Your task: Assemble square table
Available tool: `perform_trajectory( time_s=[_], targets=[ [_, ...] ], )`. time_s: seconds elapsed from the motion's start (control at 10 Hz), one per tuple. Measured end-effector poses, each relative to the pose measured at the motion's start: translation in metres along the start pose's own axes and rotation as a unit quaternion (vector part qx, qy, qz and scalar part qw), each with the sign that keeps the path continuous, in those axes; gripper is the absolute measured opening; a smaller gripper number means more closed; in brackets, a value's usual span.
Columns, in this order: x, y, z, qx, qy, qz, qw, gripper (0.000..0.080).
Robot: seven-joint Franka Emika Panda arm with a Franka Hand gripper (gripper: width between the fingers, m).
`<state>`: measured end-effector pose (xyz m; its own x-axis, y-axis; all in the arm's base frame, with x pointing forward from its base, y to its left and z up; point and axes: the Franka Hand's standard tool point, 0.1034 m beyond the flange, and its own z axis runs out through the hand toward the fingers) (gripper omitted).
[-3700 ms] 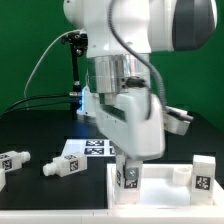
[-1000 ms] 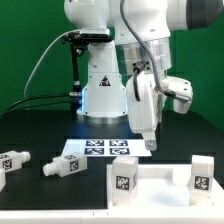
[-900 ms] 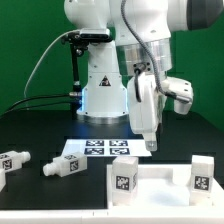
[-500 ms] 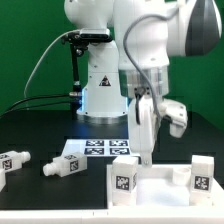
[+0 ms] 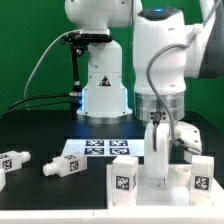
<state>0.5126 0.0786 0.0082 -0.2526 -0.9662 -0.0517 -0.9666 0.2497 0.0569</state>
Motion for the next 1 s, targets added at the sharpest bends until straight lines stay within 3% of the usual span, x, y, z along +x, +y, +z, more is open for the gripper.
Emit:
perform_trajectory(
  time_s=[0.1,0.2,0.3,0.4,0.5,0.7,0.9,1.0],
  targets=[
    [0.0,0.0,0.001,-0.001,0.001,0.0,1.0,0.0639],
    [0.0,0.001,0.001,-0.001,0.001,0.0,1.0,0.0478],
    [0.0,0.001,0.001,-0.001,0.001,-0.001,1.0,0.0478],
    [0.0,0.001,0.002,-0.002,0.001,-0.001,1.0,0.0266],
    [0.001,0.007,0.003,-0.011,0.001,-0.002,1.0,0.0128],
    [0.0,0.01,0.004,-0.012,0.009,-0.031,0.999,0.009],
    [0.001,0.018,0.003,0.011,0.04,-0.103,0.994,0.0068],
    [0.003,0.023,0.001,0.016,0.049,-0.142,0.988,0.0068]
  ],
)
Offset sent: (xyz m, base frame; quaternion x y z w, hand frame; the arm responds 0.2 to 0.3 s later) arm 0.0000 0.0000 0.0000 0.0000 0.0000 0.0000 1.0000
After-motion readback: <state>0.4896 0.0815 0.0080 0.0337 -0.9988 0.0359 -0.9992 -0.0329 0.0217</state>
